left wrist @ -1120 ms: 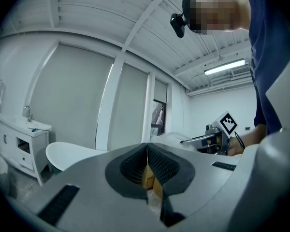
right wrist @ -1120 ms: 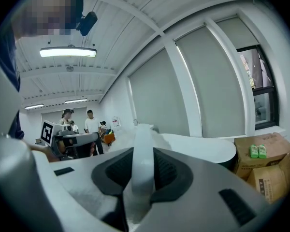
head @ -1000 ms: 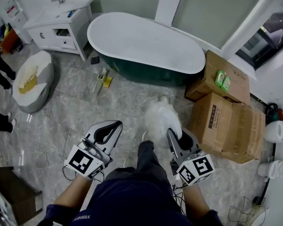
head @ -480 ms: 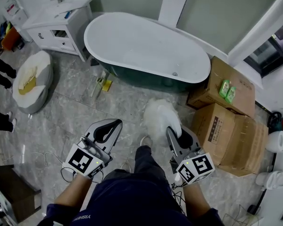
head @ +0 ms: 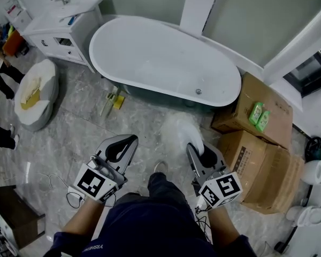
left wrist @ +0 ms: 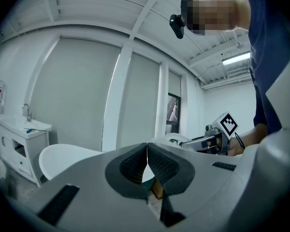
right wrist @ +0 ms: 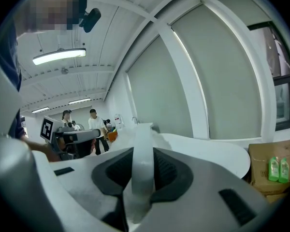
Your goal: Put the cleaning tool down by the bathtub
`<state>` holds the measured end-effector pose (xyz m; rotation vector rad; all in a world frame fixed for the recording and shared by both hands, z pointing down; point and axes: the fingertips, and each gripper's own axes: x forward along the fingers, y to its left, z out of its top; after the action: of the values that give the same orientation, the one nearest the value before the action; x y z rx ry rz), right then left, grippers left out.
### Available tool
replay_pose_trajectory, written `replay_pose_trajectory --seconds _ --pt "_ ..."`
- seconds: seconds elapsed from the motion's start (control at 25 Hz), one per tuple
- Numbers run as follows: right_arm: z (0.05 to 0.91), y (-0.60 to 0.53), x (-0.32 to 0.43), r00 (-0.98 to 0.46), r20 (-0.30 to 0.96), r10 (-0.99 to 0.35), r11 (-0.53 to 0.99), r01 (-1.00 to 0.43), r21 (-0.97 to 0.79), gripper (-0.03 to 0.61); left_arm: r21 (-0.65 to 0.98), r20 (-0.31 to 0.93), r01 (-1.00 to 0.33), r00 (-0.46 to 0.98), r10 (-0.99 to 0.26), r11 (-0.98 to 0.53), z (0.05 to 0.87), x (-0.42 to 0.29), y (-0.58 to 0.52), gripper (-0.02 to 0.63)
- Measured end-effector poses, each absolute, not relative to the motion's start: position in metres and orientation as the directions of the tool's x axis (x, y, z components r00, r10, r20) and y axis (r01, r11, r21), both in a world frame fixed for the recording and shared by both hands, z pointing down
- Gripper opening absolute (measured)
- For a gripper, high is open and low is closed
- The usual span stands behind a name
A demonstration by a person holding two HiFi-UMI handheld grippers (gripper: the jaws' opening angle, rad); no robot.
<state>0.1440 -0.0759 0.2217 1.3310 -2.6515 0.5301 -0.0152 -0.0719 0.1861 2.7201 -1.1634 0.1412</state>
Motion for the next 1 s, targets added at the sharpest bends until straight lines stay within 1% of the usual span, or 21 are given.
replay_pose_trajectory --seconds 0.36,1.0 --pt "0.234 -0.139 0.164 -0.637 0.28 -0.719 0.582 -0.771 -0.26 0.094 0.134 0.184 -0.756 0.654 -0.734 -0.641 0.196 0.006 -0.128 0.031" --pt "0.259 -0.204 0.173 -0.647 0.299 -0.701 0.586 -0.762 -0.276 0.094 0.135 0.24 -0.76 0.648 -0.723 -0.636 0.222 0.017 -0.183 0.031"
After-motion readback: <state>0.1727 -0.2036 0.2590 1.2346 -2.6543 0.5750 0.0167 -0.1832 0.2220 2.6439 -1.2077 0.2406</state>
